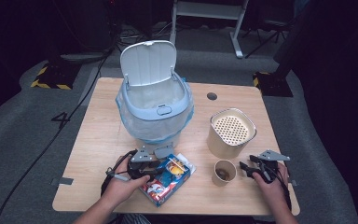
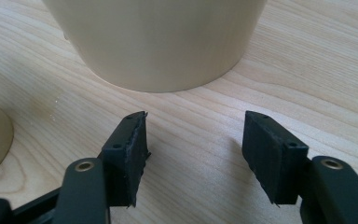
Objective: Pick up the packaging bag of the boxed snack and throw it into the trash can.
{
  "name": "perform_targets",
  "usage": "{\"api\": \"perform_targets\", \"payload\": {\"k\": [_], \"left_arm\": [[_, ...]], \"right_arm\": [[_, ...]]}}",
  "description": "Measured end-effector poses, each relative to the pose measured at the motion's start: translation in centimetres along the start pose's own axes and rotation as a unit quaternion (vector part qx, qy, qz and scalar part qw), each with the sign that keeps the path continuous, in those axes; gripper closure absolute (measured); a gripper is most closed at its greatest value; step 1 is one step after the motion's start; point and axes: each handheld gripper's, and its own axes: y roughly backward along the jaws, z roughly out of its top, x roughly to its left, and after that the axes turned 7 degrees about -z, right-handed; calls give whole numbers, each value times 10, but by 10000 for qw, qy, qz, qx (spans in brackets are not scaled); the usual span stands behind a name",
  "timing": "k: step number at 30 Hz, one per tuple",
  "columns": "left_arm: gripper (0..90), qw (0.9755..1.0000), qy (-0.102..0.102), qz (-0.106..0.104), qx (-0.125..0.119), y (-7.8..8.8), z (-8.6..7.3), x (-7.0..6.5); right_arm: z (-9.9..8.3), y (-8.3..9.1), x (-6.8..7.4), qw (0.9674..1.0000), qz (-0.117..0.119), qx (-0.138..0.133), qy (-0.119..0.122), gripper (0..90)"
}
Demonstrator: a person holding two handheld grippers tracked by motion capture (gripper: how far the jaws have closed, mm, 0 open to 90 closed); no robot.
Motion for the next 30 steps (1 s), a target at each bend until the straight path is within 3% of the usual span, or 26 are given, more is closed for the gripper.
{"api": "perform_targets", "payload": {"k": [4,7,10,11,14,15,21,30], "left_arm": [[520,10000,4,89,-42,1,0,-2],[516,9997,59,234,-61,5,-1,-1],[526,9995,113,265,111,5,-3,2],[539,9992,136,252,291,3,-3,3],[611,9987,131,195,443,-1,-5,5],[653,9987,213,137,450,-3,-5,5],[749,9987,177,186,445,-1,-1,2],[754,9999,-74,130,21,14,11,-10]], "right_arm": [[0,0,0,10000,5,2,-3,407],[0,0,-1,10000,11,4,-7,407],[0,0,-1,10000,16,5,-9,406],[0,0,-1,10000,20,2,-1,405],[1,-1,-1,10000,38,-1,10,402],[1,-1,-1,10000,38,-2,10,402],[1,-1,-1,10000,36,-3,13,402],[1,-1,-1,10000,33,0,5,402]]}}
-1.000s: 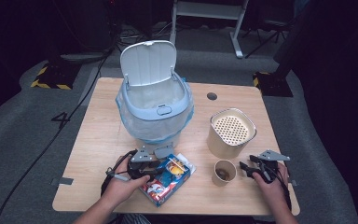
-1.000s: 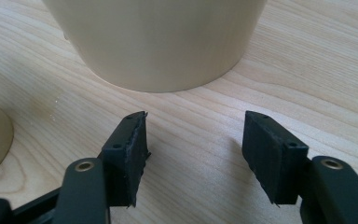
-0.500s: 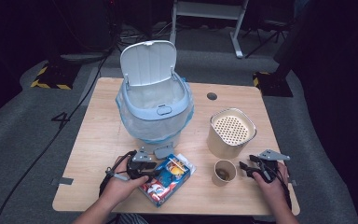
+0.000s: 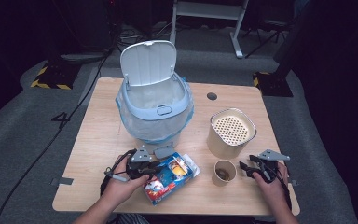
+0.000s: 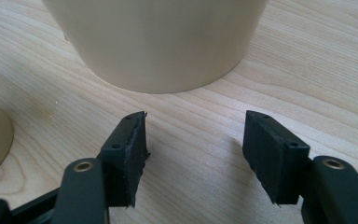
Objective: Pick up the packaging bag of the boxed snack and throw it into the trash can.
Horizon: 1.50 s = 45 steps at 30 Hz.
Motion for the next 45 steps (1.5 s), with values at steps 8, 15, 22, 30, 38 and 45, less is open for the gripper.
{"api": "perform_targets", "payload": {"k": [8,15,22,30,38,45], "left_arm": [[753,9966,-362,6,-734,26,24,-7],[753,9876,-779,-122,-1360,48,46,-13],[754,9752,-1115,-115,-1907,76,75,-17],[754,9628,-1225,-101,-2405,102,106,-15],[755,9502,-1292,-41,-2834,119,132,-8],[754,9395,-1389,250,-3123,132,157,0]], "right_arm": [[0,0,0,10000,2,-3,10,401],[0,0,0,10000,2,-3,9,402],[0,0,0,10000,4,4,2,402],[0,0,0,10000,4,4,0,402],[0,0,0,10000,3,-2,8,402],[0,0,0,10000,1,-6,13,402]]}}
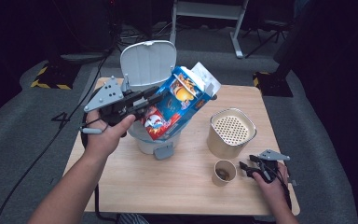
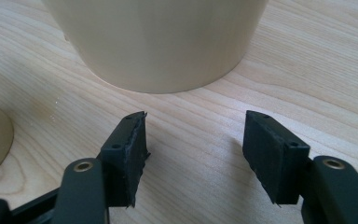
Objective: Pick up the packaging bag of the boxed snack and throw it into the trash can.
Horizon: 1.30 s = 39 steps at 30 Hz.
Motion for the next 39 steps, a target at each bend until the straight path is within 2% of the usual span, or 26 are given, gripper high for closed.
{"api": "perform_targets", "payload": {"k": [3,9,13,17,22,31,34,39], "left_arm": [[754,9998,-56,182,-55,-3,8,5],[755,9987,26,502,-62,-9,18,19],[755,9971,36,742,-180,-12,22,30],[755,9954,141,923,-235,-15,23,41],[755,9930,166,1159,-127,-21,20,50],[755,9893,220,1437,143,-31,13,61],[754,9869,236,1575,242,-34,10,65],[753,9831,126,1781,406,-39,7,67]], "right_arm": [[0,0,0,10000,0,-1,0,402],[0,0,0,10000,0,0,0,401],[0,0,0,10000,3,4,-6,401],[0,0,0,10000,4,4,-6,401],[0,0,0,10000,4,3,-6,401],[0,0,0,10000,4,3,-7,401],[0,0,0,10000,4,4,-7,401],[0,0,0,10000,3,4,-7,401]]}}
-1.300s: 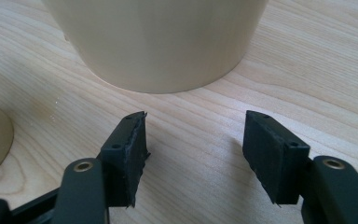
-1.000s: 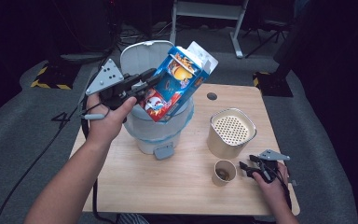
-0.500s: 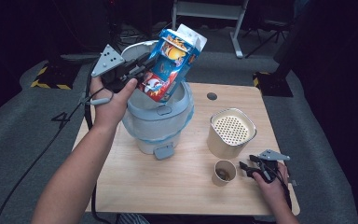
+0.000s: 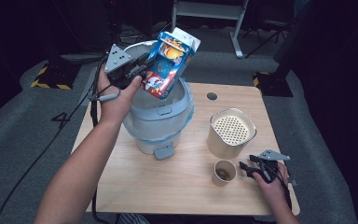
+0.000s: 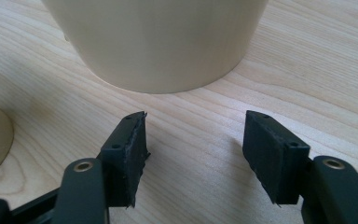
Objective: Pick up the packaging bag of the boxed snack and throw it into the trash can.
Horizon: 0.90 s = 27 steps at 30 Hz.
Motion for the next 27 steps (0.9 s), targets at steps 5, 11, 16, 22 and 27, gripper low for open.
{"api": "perform_targets", "payload": {"k": [5,11,16,22,27], "left_arm": [[753,9999,-11,44,111,-4,-1,1],[740,9992,-64,92,390,-8,-2,0],[734,9981,-35,68,607,-10,-4,-1],[741,9975,-37,78,703,-9,-5,-2],[736,9970,-32,126,765,-8,-6,-1]], "right_arm": [[0,0,0,10000,1,0,0,402],[0,0,0,10000,1,0,0,402],[0,0,0,10000,1,-1,-1,401],[0,0,0,10000,0,-1,1,401],[0,0,0,10000,1,0,0,401]]}}
